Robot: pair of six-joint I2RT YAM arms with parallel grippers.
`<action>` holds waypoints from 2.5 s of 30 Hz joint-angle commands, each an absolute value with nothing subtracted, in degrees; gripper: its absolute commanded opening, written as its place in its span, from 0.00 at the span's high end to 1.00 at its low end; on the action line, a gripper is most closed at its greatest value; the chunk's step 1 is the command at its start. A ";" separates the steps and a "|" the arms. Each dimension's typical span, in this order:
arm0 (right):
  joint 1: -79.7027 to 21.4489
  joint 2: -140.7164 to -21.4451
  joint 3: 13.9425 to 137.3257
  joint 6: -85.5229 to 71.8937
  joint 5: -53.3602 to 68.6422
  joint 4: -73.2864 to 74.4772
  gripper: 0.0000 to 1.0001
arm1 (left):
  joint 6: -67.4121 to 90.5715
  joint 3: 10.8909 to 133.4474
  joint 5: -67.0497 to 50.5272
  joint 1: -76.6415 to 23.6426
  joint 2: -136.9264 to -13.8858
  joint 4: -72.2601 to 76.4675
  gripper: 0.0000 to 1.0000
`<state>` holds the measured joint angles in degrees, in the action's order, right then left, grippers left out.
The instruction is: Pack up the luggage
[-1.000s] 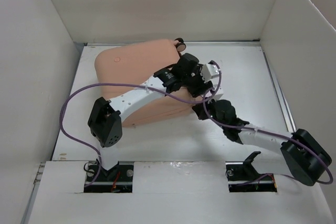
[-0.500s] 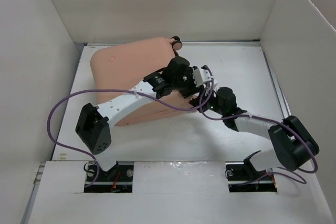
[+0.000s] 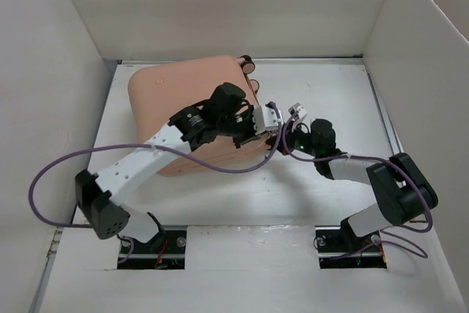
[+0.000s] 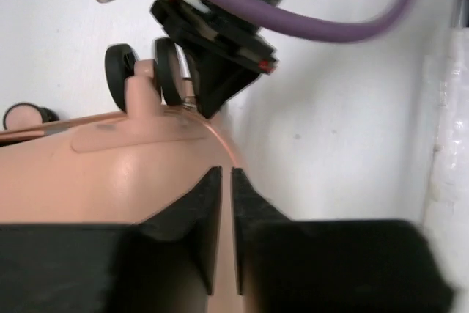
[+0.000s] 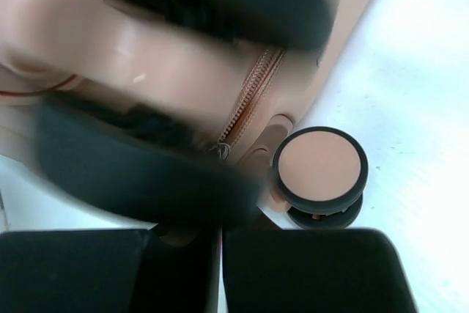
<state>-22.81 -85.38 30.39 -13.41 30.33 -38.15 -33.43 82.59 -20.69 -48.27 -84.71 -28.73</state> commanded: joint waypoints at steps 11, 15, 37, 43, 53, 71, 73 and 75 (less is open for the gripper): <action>-22.50 -89.73 27.08 -22.76 25.31 -63.27 1.00 | -29.27 89.63 -16.00 -51.59 -88.40 -33.93 0.16; -23.64 -91.67 24.53 -27.59 24.62 -71.53 1.00 | -27.78 96.84 -14.16 -51.59 -96.57 -32.34 0.01; -24.70 -93.52 19.08 -30.94 22.06 -79.28 1.00 | -23.72 105.37 -13.45 -47.64 -112.58 -33.04 0.08; -24.18 -92.46 19.07 -30.41 21.01 -77.44 1.00 | -23.73 104.06 -10.82 -47.64 -113.64 -34.46 0.52; -19.34 -86.23 19.07 -30.15 13.80 -61.71 1.00 | -29.43 101.52 -19.06 -47.11 -106.10 -43.41 1.00; -23.03 -90.87 28.74 -27.41 18.12 -57.57 1.00 | -49.46 73.56 -37.08 -52.82 -83.77 -55.62 1.00; -23.03 -90.88 28.74 -28.73 15.38 -56.79 1.00 | -52.37 73.56 -37.09 -53.44 -81.57 -59.93 1.00; -23.03 -90.88 29.52 -29.26 11.09 -53.20 1.00 | -55.35 71.64 -37.09 -54.05 -79.64 -61.60 1.00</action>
